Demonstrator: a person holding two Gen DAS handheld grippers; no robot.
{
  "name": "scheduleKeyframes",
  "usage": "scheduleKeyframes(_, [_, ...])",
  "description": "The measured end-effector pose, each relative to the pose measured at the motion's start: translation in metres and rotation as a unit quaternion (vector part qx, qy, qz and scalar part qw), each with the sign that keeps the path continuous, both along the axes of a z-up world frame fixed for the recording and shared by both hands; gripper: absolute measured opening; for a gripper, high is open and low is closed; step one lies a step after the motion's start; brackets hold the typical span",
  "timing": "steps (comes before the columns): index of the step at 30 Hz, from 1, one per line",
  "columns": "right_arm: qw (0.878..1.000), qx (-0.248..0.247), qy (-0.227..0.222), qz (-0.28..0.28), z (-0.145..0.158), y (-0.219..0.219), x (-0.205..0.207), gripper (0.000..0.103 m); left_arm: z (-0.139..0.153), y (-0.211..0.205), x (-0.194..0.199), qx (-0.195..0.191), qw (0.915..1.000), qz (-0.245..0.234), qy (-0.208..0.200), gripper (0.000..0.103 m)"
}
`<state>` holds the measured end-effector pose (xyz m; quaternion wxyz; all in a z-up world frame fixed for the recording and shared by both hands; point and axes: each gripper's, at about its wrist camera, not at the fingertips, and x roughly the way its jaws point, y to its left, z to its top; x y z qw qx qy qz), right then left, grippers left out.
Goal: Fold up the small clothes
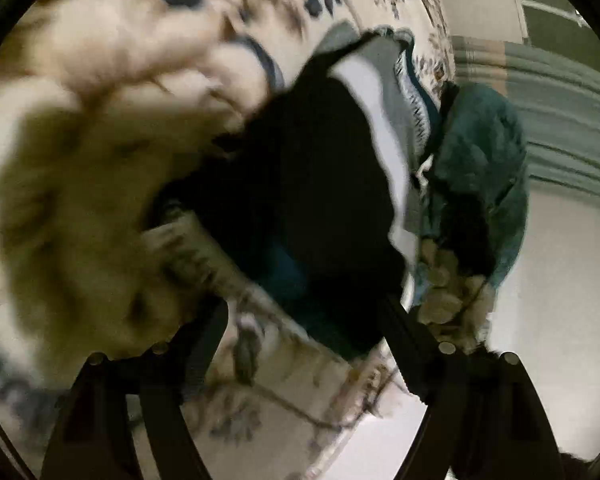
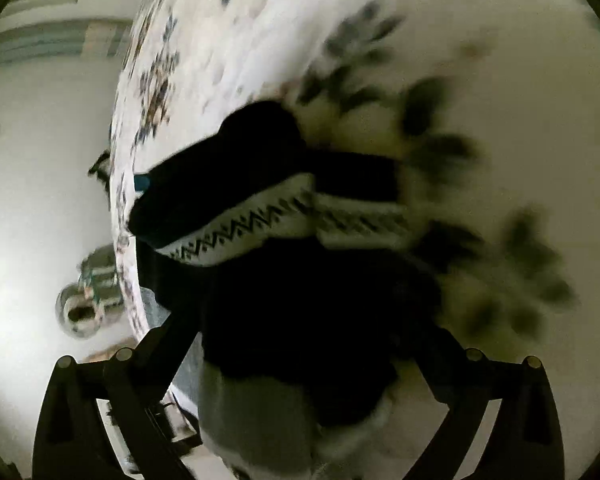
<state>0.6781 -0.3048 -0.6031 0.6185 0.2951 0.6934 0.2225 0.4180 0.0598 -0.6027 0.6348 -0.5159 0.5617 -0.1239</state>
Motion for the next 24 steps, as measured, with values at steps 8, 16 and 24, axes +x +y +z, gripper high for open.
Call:
scheduleKeyframes(8, [1.000, 0.018, -0.008, -0.017, -0.011, 0.030, 0.008, 0.067, -0.007, -0.006, 0.039, -0.001, 0.9934, 0.113, -0.014, 0.054])
scheduleKeyframes(16, [0.990, 0.027, -0.012, -0.140, 0.015, 0.009, -0.106, 0.018, 0.038, 0.047, 0.069, 0.026, 0.9980, 0.022, -0.053, 0.044])
scheduleKeyframes(24, [0.962, 0.030, 0.089, -0.257, 0.011, 0.043, -0.309, 0.021, 0.039, 0.038, 0.082, 0.114, 0.9741, -0.195, -0.019, 0.046])
